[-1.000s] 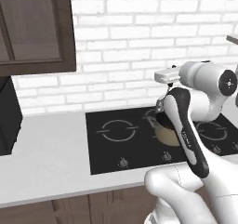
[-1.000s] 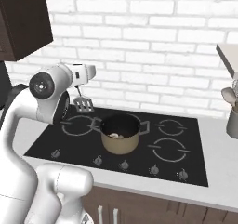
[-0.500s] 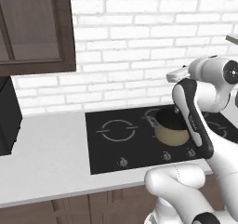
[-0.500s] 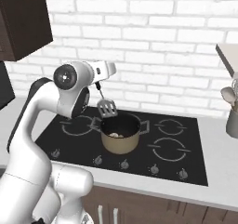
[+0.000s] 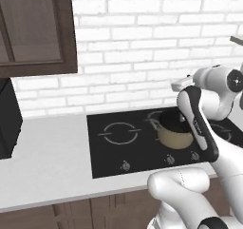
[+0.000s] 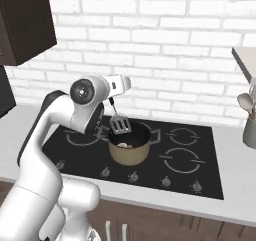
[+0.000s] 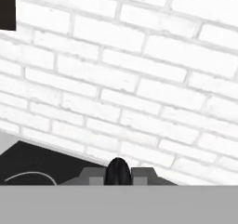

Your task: Put the garlic and sweet potato in the pot. Retrieve the spatula and lightly stir the vegetables in the pot.

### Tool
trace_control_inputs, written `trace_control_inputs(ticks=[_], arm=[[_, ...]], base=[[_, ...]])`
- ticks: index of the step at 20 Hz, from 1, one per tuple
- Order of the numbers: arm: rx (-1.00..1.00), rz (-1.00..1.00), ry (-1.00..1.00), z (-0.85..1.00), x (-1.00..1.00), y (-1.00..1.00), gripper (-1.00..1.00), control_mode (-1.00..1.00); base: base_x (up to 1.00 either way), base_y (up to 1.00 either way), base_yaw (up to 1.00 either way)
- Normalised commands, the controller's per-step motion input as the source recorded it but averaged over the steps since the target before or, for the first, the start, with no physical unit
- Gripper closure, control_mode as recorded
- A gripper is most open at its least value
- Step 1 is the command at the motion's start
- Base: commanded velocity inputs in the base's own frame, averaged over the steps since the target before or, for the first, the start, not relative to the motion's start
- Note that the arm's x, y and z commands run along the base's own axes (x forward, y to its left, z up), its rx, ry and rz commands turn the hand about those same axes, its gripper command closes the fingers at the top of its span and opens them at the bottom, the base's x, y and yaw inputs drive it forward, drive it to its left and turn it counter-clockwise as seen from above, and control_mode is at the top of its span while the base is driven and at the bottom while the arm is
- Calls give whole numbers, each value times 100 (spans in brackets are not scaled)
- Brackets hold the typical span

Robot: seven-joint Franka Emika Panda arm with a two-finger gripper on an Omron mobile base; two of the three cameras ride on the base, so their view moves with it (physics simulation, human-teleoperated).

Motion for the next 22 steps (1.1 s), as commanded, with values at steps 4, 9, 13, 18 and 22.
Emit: trace_control_inputs(ticks=[4,9,13,18,22], arm=[[1,0,2,-36,8,0,100,-100],[1,0,2,-28,25,-1,100,-100],[0,0,0,-21,37,-21,100,-100],[4,0,3,-29,7,-21,100,-100],[5,3,3,-27,3,0,100,-100]], base=[[0,0,0],[0,0,0],[0,0,0],[0,0,0],[0,0,0]])
